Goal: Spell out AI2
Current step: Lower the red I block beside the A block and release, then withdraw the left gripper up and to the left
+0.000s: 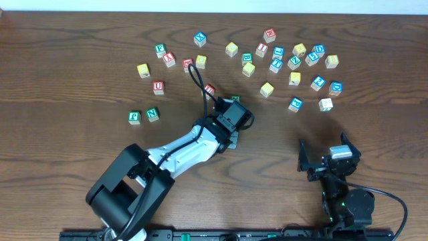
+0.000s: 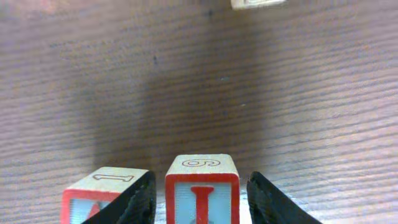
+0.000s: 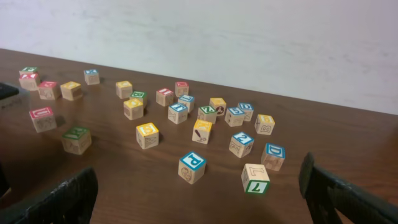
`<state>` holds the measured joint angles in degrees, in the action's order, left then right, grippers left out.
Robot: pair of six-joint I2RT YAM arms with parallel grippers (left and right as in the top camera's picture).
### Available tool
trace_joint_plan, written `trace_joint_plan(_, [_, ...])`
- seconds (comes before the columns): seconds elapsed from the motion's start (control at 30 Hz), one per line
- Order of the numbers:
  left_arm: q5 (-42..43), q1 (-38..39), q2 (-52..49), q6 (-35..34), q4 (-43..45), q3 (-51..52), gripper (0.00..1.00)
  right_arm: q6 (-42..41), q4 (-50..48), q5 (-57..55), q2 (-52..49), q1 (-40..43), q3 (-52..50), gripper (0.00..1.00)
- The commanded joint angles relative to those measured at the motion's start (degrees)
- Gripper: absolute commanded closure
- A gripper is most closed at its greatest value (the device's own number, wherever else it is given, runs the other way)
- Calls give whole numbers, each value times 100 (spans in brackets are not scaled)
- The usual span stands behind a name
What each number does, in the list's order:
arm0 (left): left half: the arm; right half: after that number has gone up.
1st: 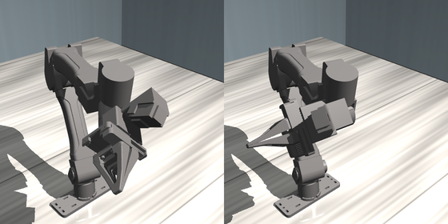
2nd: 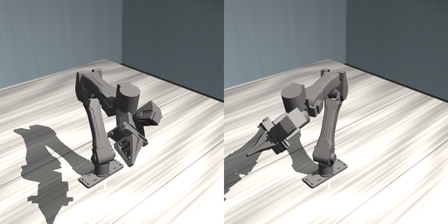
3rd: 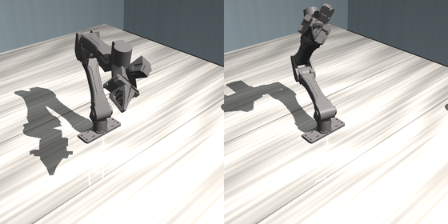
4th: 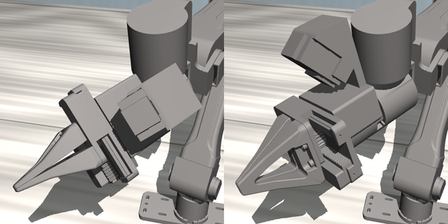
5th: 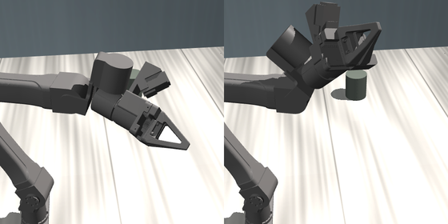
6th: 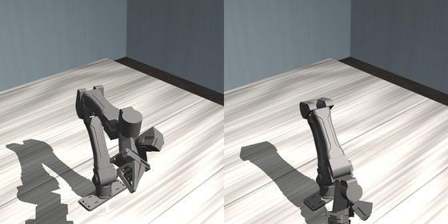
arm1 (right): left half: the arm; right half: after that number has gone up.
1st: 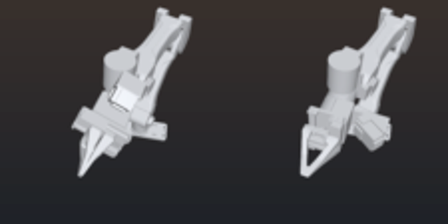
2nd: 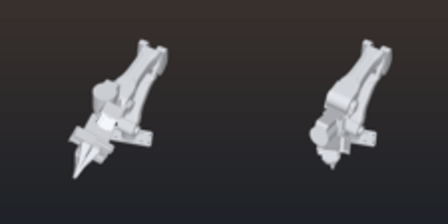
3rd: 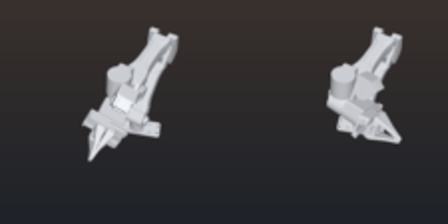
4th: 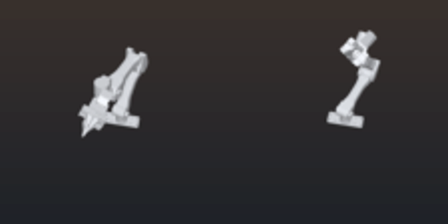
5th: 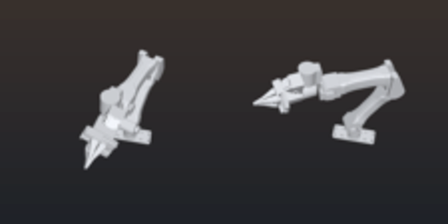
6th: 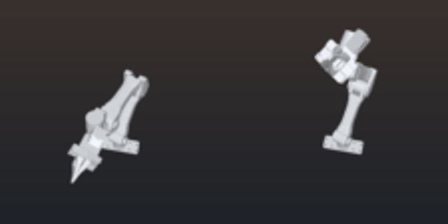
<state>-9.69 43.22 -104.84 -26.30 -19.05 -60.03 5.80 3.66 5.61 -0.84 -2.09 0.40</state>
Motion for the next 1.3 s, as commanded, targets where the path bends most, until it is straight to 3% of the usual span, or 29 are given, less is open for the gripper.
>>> trace_joint_plan(0.0, [-173, -17, 525, 221, -13, -240, 51, -87, 22, 13, 35, 39, -9, 1])
trace_joint_plan(0.37, [-177, -20, 2511, 822, -101, -258, 41, -87, 22, 13, 35, 39, -9, 1])
trace_joint_plan(0.43, [-243, -20, 3101, 1172, -103, -258, 30, -87, 22, 13, 35, 39, -9, 1])
trace_joint_plan(0.63, [-1818, -66, 4004, 1342, -442, -258, 15, -87, 22, 13, 35, 39, -9, 1])
trace_joint_plan(0.8, [-1875, -483, 4354, 1661, -1084, -258, 14, -87, 22, 13, 35, 39, -9, 1])
trace_joint_plan(0.9, [-1132, -1056, 4387, 1921, -1517, -258, 14, -83, 20, -9, 35, 39, -9, 1])
trace_joint_plan(1.07, [1274, -2638, 4251, 2758, -1685, -258, 14, -63, -136, -92, 35, 39, -9, 1])
trace_joint_plan(1.27, [3364, -4686, 3893, 2955, -1657, -262, 13, -149, -691, 133, 35, 39, -9, 1])
